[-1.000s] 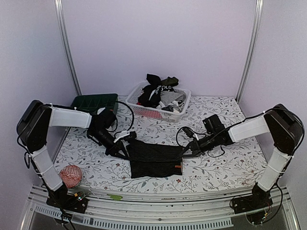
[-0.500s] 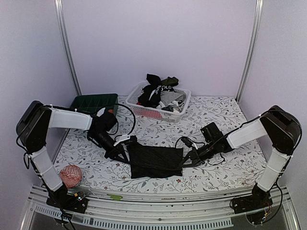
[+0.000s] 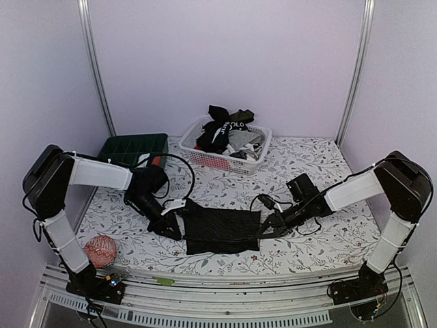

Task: Roll the underwear
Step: Fold the underwear at the center of the board, then adjust the underwear at the center of the board.

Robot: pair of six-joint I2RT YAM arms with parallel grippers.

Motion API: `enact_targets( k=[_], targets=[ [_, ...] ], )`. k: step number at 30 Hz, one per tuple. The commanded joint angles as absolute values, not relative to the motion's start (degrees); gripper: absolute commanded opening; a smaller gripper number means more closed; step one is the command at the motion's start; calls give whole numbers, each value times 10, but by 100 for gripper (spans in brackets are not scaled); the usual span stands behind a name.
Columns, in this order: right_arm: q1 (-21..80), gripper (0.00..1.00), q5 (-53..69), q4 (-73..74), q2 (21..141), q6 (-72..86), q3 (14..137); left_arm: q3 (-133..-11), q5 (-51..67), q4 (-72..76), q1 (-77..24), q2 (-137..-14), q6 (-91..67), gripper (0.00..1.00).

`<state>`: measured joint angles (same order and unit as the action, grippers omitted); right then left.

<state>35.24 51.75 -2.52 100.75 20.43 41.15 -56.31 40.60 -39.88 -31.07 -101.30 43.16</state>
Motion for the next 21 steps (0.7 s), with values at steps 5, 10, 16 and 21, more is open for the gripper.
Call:
enact_targets(
  k=[5,10,16,21],
  targets=[
    [356,29,492,46,937,170,425,-515,386,-369,-340,-929,436,22],
    [371,33,452,67,922,150,446,-477,382,-270,-343,-863,421,39],
    [426,41,364,135,935,42,491,-436,378,-183,-345,-849,465,46],
    [458,42,305,160,949,-39,504,-403,373,-140,-350,-827,499,46]
  ],
)
